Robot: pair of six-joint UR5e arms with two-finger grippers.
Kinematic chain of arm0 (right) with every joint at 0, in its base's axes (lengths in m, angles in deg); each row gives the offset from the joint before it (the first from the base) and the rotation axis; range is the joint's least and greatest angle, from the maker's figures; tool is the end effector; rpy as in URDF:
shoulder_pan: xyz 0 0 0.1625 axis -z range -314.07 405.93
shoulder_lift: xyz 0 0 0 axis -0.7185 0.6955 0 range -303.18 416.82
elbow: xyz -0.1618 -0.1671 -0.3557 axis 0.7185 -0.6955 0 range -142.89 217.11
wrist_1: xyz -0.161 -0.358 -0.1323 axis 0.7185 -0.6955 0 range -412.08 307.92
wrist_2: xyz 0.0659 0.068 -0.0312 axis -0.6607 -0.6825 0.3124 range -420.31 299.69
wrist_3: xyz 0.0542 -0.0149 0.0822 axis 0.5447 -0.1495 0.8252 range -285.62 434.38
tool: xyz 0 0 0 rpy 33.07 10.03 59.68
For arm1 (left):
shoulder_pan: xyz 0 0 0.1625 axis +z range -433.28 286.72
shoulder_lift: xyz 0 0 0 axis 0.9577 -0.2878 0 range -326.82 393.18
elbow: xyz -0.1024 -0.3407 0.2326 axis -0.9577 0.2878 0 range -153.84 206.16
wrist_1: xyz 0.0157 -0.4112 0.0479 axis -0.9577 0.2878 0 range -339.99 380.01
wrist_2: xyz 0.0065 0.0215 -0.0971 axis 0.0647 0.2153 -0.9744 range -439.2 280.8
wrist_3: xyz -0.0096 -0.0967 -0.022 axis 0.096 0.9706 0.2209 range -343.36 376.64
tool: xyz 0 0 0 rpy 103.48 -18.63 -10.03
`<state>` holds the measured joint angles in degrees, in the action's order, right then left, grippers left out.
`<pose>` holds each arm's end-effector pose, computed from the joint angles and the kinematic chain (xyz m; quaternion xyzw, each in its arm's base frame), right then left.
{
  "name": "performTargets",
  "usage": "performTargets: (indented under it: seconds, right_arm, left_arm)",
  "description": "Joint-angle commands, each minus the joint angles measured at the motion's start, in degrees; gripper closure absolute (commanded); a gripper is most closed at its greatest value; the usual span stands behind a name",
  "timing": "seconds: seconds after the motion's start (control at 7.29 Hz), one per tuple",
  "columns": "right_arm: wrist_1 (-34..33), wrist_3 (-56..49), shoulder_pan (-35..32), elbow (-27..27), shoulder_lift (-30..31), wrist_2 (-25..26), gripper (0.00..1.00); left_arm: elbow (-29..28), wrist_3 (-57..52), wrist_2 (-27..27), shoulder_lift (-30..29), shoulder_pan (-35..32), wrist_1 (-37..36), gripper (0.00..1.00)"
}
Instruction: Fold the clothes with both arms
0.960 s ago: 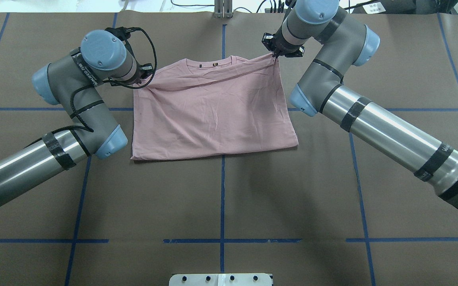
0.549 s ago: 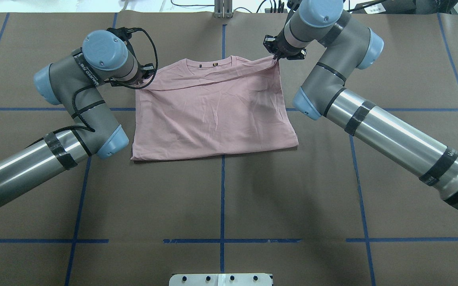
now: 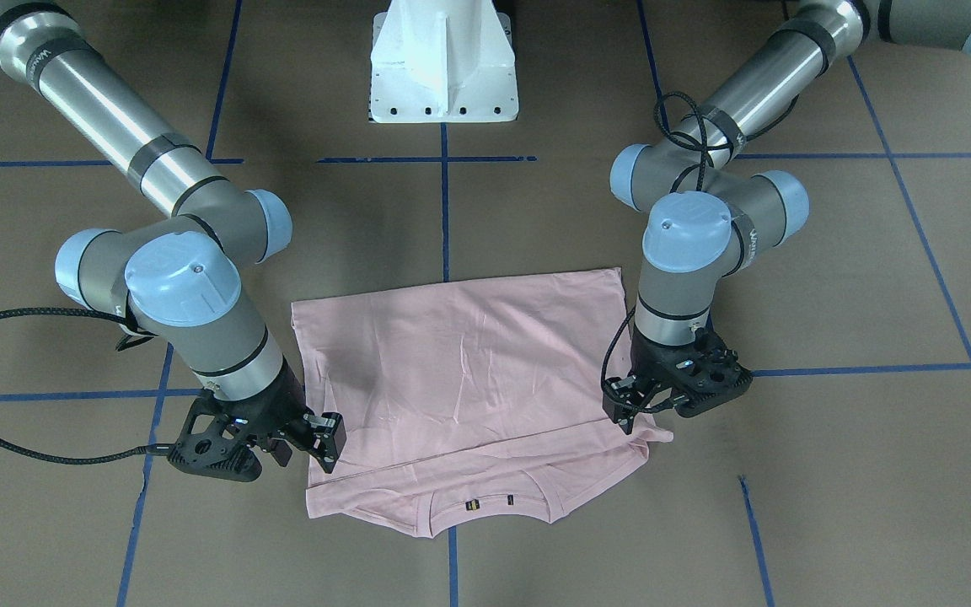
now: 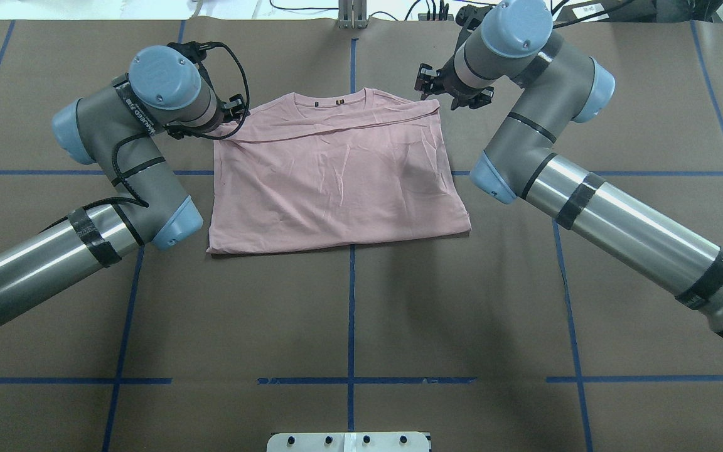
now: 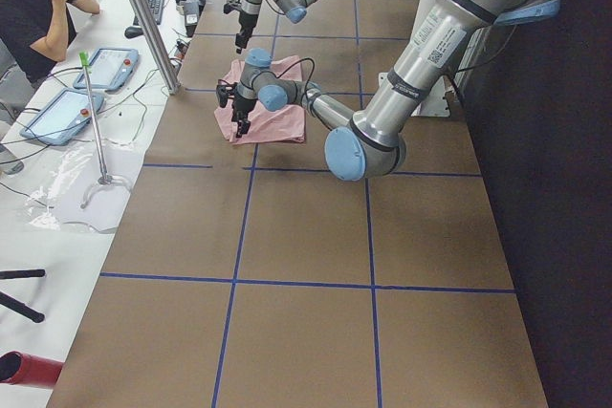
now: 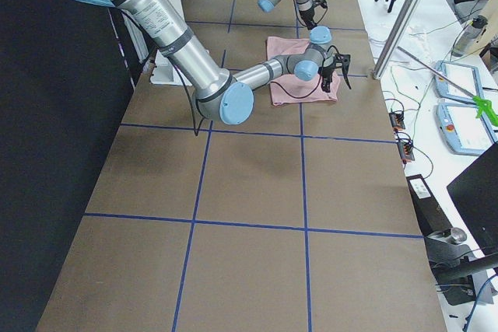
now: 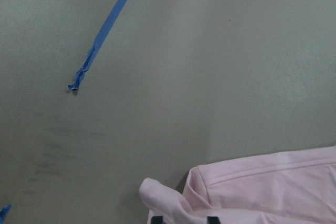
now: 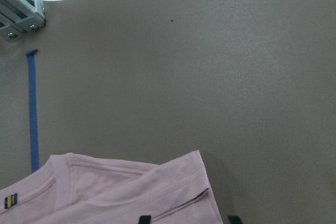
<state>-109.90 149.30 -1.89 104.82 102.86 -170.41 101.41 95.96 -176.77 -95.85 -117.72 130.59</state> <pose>-0.4595 -0.6548 0.2983 0.0999 -0.4616 0.1717 0.8646 0.4623 -0.6220 0.3312 0.1221 0.3657 -0.2437 0.8899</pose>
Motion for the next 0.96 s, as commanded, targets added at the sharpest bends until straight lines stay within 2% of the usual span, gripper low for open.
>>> performTargets:
  seconds: [0.0,0.27,0.41,0.82]
  right_arm:
    - [-2.37,2.66,1.49,12.21,8.67,-3.63,0.0]
    - [-9.65,5.66,6.84,22.95,14.67,-1.71,0.0]
    - [-9.94,5.67,9.48,24.47,16.87,1.17,0.03]
    - [-10.03,5.58,13.36,23.96,19.35,4.01,0.06]
  left_arm:
    - [4.88,1.01,-0.34,0.26,-0.11,-0.63,0.0]
    - [9.37,2.77,-0.43,0.53,-0.03,-2.56,0.0]
    - [11.14,2.86,-0.43,0.62,-0.03,-3.88,0.0]
    - [11.77,3.48,-0.43,0.62,0.15,-3.89,0.0]
